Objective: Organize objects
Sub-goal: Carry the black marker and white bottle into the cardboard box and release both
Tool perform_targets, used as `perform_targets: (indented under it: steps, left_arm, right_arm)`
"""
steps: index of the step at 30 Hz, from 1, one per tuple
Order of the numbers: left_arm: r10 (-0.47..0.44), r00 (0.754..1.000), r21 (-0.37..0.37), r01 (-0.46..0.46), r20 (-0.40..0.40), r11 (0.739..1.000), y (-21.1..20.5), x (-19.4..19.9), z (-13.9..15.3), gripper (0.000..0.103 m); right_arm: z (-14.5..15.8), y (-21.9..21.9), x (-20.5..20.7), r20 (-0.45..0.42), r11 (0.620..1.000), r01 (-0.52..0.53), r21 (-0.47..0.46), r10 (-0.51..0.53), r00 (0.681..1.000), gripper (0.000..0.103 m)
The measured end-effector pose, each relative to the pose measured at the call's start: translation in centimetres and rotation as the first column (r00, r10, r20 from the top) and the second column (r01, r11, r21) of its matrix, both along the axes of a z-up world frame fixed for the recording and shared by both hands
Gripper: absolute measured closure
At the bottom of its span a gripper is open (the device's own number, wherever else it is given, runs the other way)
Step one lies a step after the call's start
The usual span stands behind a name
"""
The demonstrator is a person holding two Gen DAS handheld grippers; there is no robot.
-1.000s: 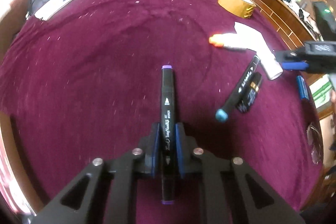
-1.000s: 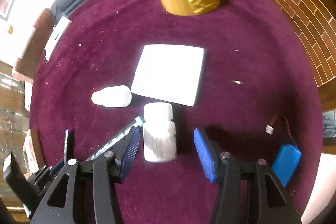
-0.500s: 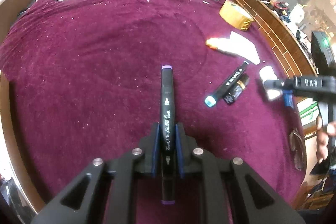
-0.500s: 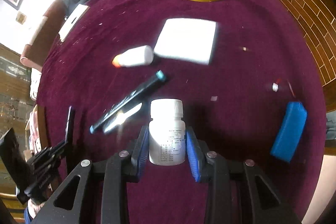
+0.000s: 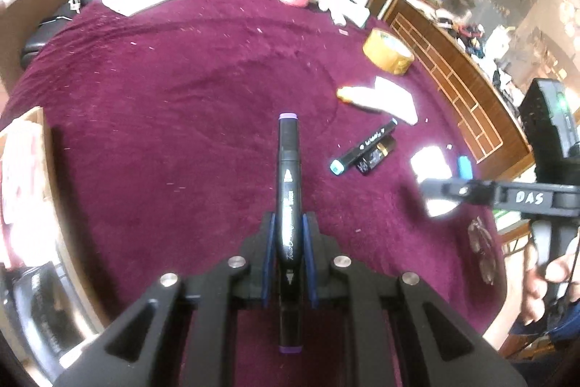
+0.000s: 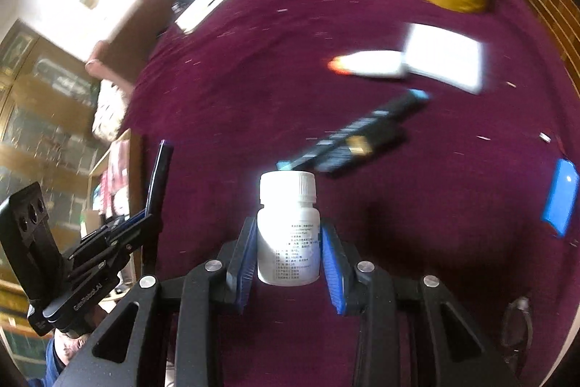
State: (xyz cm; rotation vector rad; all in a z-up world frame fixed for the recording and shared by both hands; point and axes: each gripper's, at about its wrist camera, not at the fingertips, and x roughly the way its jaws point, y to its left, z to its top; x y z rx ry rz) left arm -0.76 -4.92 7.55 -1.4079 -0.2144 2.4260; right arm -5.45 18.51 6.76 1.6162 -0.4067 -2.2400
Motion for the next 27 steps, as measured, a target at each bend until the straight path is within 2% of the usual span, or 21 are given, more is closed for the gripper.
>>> perform_targets:
  steps: [9, 12, 17, 24, 27]
  left_arm:
    - [0.149, 0.987, 0.029, -0.148, -0.053, 0.989, -8.2, 2.9, 3.2, 0.089]
    - [0.219, 0.973, 0.041, -0.216, -0.070, 0.975, -12.0, 3.6, 4.2, 0.089]
    - [0.346, 0.935, 0.049, -0.343, -0.073, 0.938, -18.7, 4.3, 4.9, 0.089]
    - [0.466, 0.885, 0.065, -0.465, 0.002, 0.883, -25.9, 3.1, 3.4, 0.089]
    - [0.477, 0.878, 0.047, -0.479, 0.036, 0.877, -26.9, 2.1, 2.3, 0.089]
  right_arm:
    - [1.7, -9.7, -0.3, -0.029, 0.985, -0.173, -0.007, 0.173, 0.984, 0.065]
    - [2.7, -13.8, -0.6, -0.047, 0.969, -0.247, 0.000, 0.247, 0.968, 0.065]
    - [3.6, -20.3, -1.3, -0.068, 0.936, -0.353, 0.004, 0.353, 0.933, 0.065]
    - [2.7, -29.6, -3.0, -0.048, 0.903, -0.430, -0.007, 0.429, 0.902, 0.065]
    - [1.5, -32.5, -3.8, -0.033, 0.898, -0.441, 0.011, 0.441, 0.897, 0.065]
